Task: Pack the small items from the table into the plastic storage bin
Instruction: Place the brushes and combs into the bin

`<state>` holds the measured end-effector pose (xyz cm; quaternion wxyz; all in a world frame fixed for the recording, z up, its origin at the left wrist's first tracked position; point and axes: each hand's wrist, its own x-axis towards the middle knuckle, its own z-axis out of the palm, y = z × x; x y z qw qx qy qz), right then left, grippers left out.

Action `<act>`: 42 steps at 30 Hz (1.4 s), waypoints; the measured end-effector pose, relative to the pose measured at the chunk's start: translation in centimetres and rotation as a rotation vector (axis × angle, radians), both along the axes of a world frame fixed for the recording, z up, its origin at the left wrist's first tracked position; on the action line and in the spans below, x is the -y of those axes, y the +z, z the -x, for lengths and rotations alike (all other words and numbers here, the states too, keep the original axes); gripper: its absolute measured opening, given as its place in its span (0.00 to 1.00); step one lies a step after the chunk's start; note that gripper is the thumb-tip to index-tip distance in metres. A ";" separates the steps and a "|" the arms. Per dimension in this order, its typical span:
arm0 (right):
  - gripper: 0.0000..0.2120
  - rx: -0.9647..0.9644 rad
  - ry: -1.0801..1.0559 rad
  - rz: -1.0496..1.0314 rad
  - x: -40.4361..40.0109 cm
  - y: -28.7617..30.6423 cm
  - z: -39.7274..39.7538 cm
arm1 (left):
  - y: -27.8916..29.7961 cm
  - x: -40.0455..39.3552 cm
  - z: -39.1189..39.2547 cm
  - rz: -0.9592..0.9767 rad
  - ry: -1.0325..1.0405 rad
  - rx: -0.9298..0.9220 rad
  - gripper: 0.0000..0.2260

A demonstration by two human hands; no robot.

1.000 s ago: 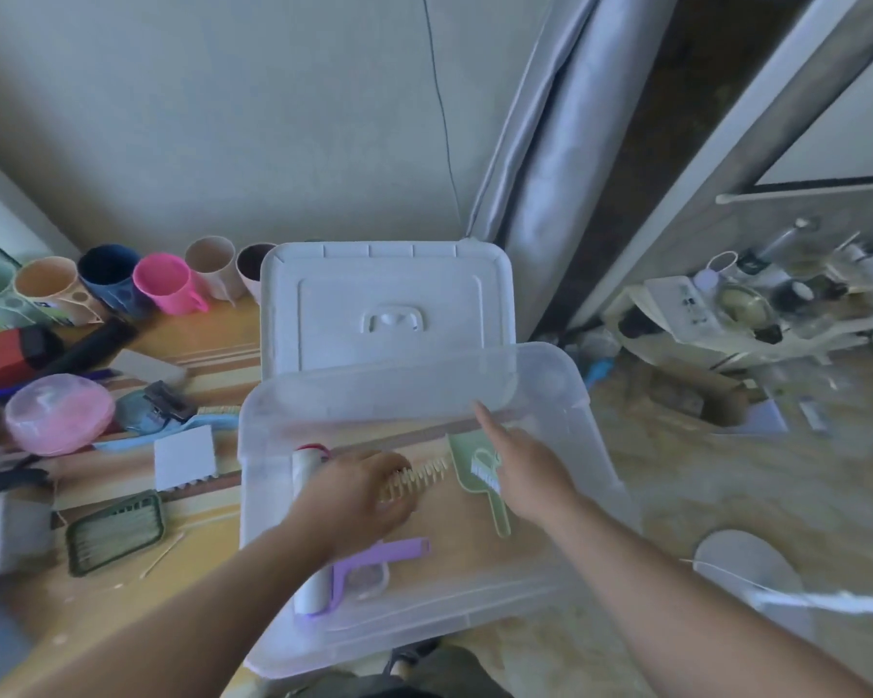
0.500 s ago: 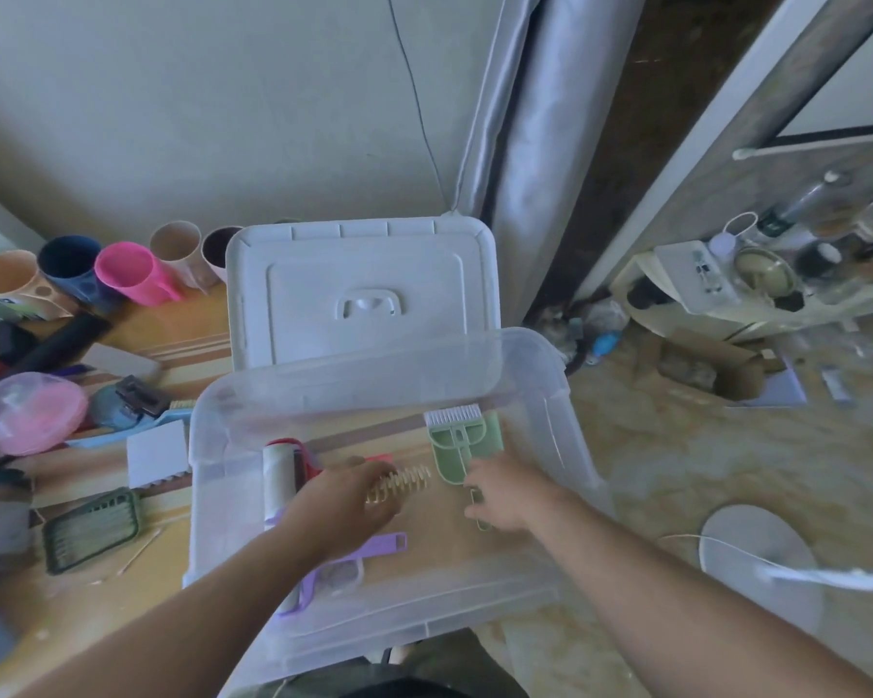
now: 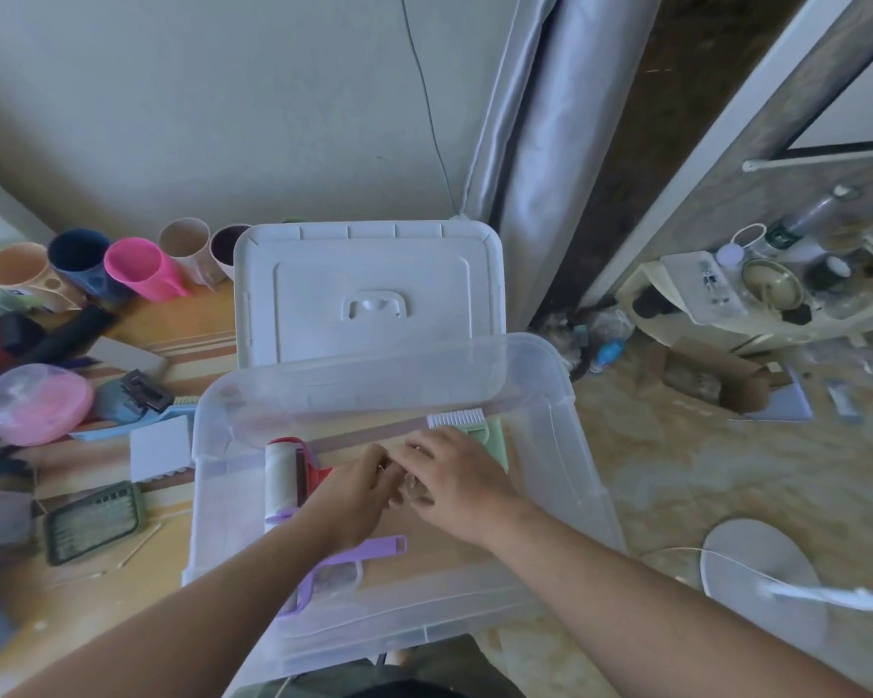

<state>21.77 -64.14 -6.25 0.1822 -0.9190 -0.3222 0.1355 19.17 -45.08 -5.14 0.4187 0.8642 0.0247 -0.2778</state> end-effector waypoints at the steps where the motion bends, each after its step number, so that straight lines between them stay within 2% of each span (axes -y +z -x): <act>1: 0.28 0.026 -0.020 -0.028 -0.4 -0.4 -0.1 | -0.1 -0.4 0.1 0.040 0.033 -0.046 0.14; 4: 0.21 -0.033 -0.073 -0.043 -1.5 -0.9 -0.4 | -0.7 -1.7 0.4 -0.013 0.078 -0.056 0.15; 7: 0.19 -0.048 -0.127 0.046 -2.5 -1.7 -1.1 | -0.2 -3.2 1.1 -0.213 0.047 0.123 0.13; 10: 0.16 -0.030 -0.181 0.195 -4.5 -2.2 -2.5 | 0.8 -5.0 2.1 -0.476 -0.123 0.292 0.14; 13: 0.15 -0.087 -0.162 0.271 -7.2 -2.7 -3.7 | 1.1 -6.7 3.8 -0.682 -0.206 0.312 0.10; 17: 0.19 -0.214 -0.161 0.203 -10.0 -4.9 -3.9 | 0.2 -7.3 5.5 -0.748 -0.249 0.301 0.10; 20: 0.30 -0.355 -0.119 0.145 -10.7 -5.5 -3.1 | -0.4 -7.1 5.6 -0.725 -0.219 0.374 0.13; 22: 0.34 -0.347 -0.113 0.129 -10.4 -5.3 -2.6 | -0.2 -6.9 5.4 -0.707 -0.213 0.456 0.14; 25: 0.33 -0.309 -0.123 0.106 -9.4 -4.6 -2.1 | 0.7 -7.0 4.5 -0.683 -0.173 0.558 0.16; 28: 0.25 -0.251 -0.169 0.009 -9.1 -2.6 -2.2 | 2.4 -7.7 3.4 -0.667 -0.095 0.609 0.20; 32: 0.23 -0.097 -0.211 -0.159 -11.6 0.8 -2.0 | 4.0 -11.8 2.2 -0.606 0.090 0.704 0.17; 37: 0.18 0.077 -0.102 -0.369 -20.5 4.9 -0.6 | 2.3 -20.9 2.5 -0.562 0.339 0.599 0.20; 39: 0.18 0.090 -0.040 -0.379 -25.0 5.4 0.0 | 0.9 -25.3 3.8 -0.631 0.358 0.490 0.22; 42: 0.20 0.040 0.037 -0.277 -31.5 4.6 0.4 | -1.4 -31.3 6.4 -0.711 0.294 0.273 0.30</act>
